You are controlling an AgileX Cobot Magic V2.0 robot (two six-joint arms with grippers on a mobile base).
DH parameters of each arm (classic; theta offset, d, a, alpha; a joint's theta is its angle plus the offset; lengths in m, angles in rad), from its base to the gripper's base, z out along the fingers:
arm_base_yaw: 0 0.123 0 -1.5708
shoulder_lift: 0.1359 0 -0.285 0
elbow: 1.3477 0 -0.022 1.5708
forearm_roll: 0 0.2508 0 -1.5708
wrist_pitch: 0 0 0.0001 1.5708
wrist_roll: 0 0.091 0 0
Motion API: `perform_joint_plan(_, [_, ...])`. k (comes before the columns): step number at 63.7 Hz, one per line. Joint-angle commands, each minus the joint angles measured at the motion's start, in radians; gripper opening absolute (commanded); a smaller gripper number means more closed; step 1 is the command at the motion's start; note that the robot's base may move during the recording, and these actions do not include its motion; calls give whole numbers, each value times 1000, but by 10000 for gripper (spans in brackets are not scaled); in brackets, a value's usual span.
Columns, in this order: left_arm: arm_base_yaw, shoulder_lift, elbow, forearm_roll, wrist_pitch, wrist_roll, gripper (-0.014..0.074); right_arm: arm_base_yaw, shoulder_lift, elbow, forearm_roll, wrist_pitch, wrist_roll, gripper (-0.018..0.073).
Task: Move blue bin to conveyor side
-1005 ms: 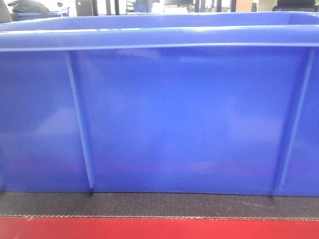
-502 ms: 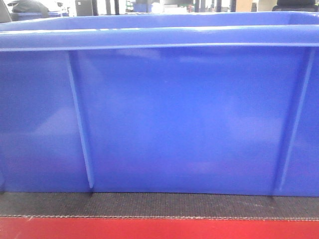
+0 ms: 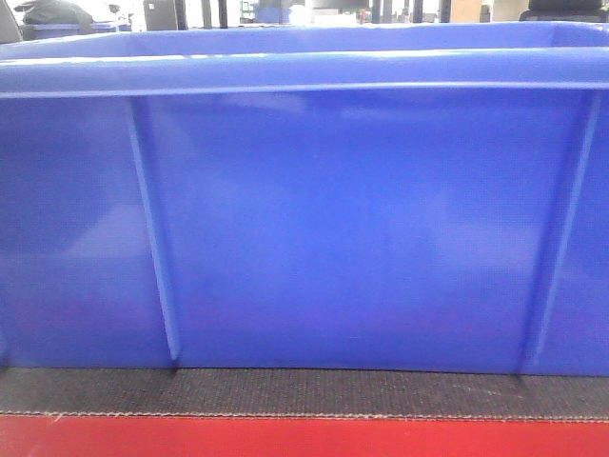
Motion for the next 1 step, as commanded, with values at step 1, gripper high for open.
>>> perform_joint_plan(1, [2,-5,-2,-6,-21,1,-22,-3,-6,0,2,-21,-8,-79])
